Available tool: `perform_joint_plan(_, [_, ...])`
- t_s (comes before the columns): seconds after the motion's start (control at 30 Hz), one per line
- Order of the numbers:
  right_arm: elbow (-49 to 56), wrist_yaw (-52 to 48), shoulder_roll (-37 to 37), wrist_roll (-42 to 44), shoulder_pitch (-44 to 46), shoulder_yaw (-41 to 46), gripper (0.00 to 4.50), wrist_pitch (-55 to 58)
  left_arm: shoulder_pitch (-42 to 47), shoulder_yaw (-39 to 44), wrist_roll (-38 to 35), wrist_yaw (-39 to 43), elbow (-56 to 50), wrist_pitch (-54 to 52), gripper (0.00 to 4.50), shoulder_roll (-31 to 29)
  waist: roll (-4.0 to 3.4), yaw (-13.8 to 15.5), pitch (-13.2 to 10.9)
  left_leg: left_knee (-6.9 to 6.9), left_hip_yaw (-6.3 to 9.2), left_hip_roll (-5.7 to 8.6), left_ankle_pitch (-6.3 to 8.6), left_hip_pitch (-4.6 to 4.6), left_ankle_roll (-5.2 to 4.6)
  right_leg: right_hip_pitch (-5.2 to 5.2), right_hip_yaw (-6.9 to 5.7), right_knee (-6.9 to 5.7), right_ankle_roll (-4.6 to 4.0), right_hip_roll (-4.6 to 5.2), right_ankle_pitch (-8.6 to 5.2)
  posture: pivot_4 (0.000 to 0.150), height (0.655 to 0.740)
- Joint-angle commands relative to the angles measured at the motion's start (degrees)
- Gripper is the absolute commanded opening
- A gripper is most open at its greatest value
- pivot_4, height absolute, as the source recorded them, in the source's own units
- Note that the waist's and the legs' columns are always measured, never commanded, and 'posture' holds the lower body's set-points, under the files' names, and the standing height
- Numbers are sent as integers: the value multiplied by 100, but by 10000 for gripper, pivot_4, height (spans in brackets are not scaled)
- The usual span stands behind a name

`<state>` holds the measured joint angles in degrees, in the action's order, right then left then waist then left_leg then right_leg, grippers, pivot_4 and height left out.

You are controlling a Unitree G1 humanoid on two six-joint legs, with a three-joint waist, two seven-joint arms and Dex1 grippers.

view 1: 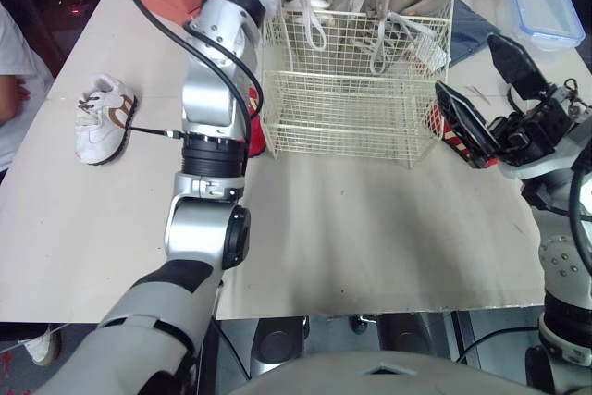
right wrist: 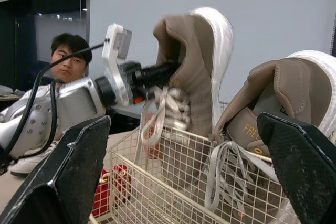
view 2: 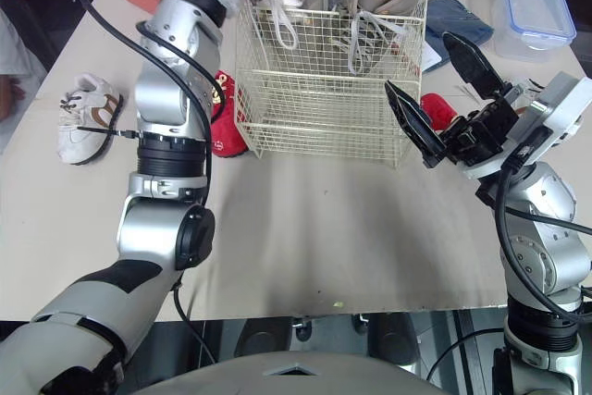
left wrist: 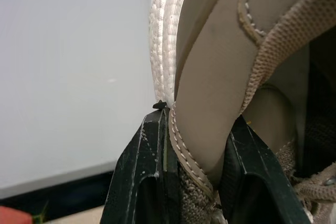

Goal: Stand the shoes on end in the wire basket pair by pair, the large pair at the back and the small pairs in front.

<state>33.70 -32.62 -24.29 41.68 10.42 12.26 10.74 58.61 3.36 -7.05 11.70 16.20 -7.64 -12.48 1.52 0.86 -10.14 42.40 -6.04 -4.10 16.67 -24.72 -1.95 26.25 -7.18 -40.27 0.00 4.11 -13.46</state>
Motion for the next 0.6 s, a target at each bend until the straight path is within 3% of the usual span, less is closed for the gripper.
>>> perform_joint_plan(0.03, [181, 20, -35, -9, 40, 142, 44253, -158, -186, -214, 153, 68, -209, -327, 6626, -3, -1, -3, 2, 0, -1, 0, 0, 3, 0, 0, 2, -1, 0, 0, 0, 1500, 6860])
perform_joint_plan(0.37, [148, 42, -30, -31, 67, 138, 44253, -193, -503, 93, -263, 87, -207, -800, 6626, 266, -10, 0, 12, 1, -2, 0, 0, 12, 0, -6, 5, -5, 0, 1, 0, 1500, 6860])
perform_joint_plan(0.4, [144, 39, -30, -32, 72, 138, 45000, -198, -516, 124, -305, 99, -245, -811, 16188, 288, -11, -1, 12, 1, -3, -1, 0, 14, 0, -6, 6, -6, 0, 0, 0, 1500, 6860])
perform_joint_plan(0.6, [92, 16, -43, -34, 83, 138, 45000, -223, -509, 157, -267, 58, -375, -630, 41290, 251, -11, 1, 12, 6, 1, 0, 0, 27, 0, -25, 1, -8, 0, 1, 0, 1500, 6860])
